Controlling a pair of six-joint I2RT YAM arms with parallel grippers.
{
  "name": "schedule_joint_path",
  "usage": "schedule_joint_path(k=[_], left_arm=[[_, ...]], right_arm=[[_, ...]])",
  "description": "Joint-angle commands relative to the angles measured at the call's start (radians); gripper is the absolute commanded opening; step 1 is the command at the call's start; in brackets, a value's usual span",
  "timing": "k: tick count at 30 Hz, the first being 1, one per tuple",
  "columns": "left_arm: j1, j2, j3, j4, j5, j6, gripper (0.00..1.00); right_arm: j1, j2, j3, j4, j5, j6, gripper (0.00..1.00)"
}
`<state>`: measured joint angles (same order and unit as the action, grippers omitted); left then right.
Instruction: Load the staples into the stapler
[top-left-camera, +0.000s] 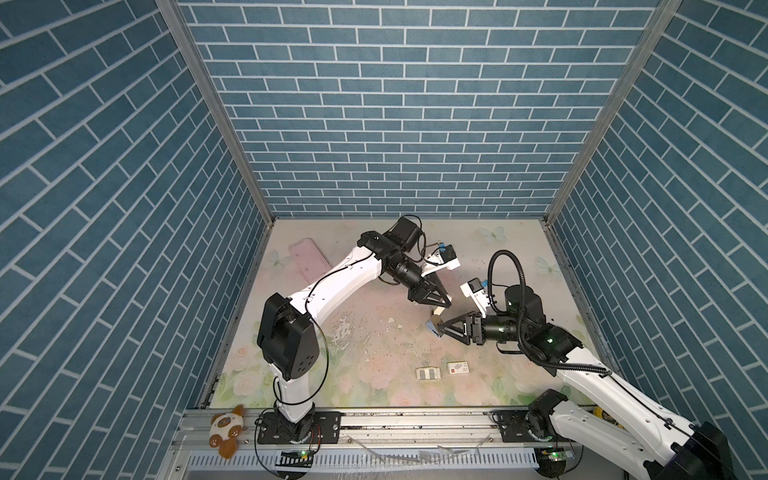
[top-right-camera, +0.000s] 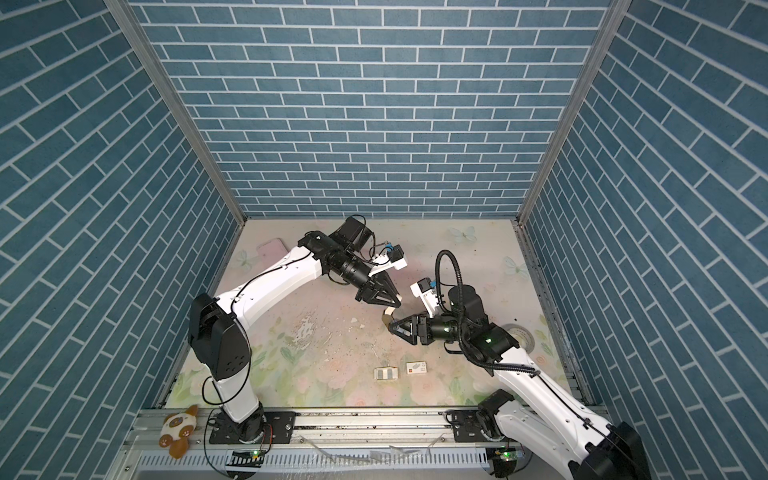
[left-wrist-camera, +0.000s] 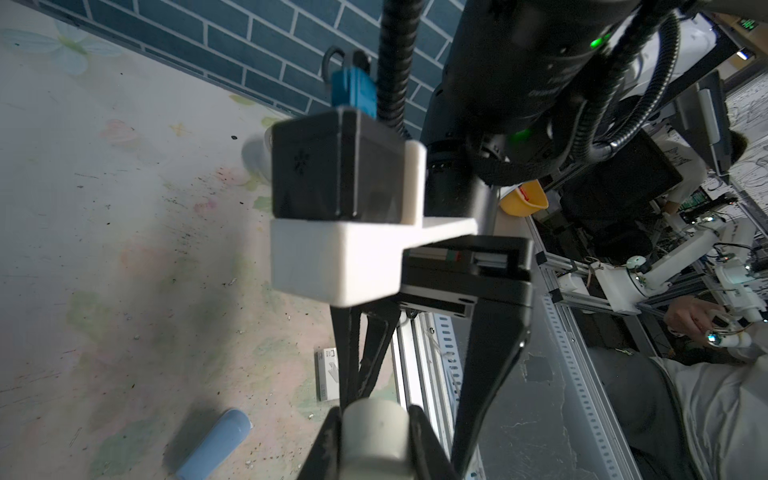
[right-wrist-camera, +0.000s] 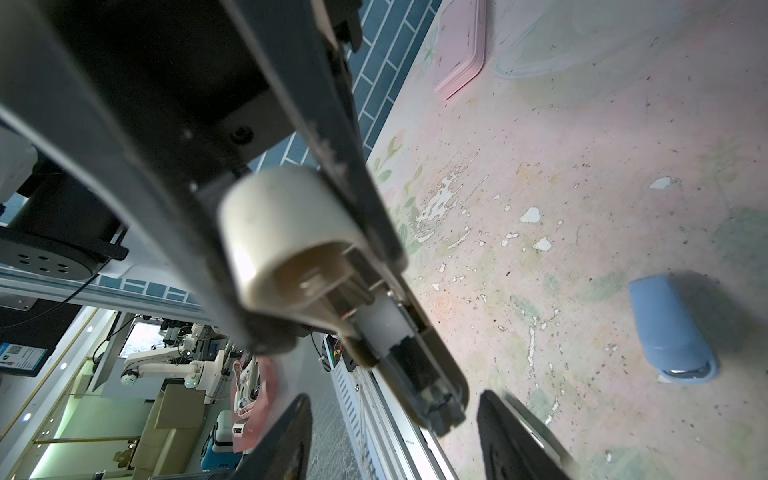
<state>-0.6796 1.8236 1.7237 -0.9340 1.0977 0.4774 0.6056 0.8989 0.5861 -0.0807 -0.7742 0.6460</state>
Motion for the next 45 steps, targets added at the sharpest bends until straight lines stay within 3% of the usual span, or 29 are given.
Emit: schedule_joint_path(k=[1, 10, 20, 36, 45], left_arm=[[0.008, 0.015, 0.017, -0.04, 0.072, -0.008, 0.06], [0.008, 0.024, 0.022, -0.067, 0.108, 0.009, 0.06], [0.008, 0.051, 0.03, -0.019, 0.162, -0.064, 0.07], [0.008, 0.053, 0.059, -0.031, 0.215, -0.078, 0.07], [0.008, 0.034, 0.041, -0.04, 0.209, -0.062, 0.09]], right_arm=[[-0.002, 0.016, 0.033, 0.045, 0.006, -0.04, 0.64], [-0.003, -0.029, 0.046, 0.042, -0.009, -0.044, 0.63], [-0.002, 0.032, 0.002, 0.23, -0.084, 0.037, 0.58], [-0.003, 0.035, -0.043, 0.294, -0.094, 0.075, 0.4], [-0.003, 0.043, -0.047, 0.312, -0.088, 0.084, 0.22]])
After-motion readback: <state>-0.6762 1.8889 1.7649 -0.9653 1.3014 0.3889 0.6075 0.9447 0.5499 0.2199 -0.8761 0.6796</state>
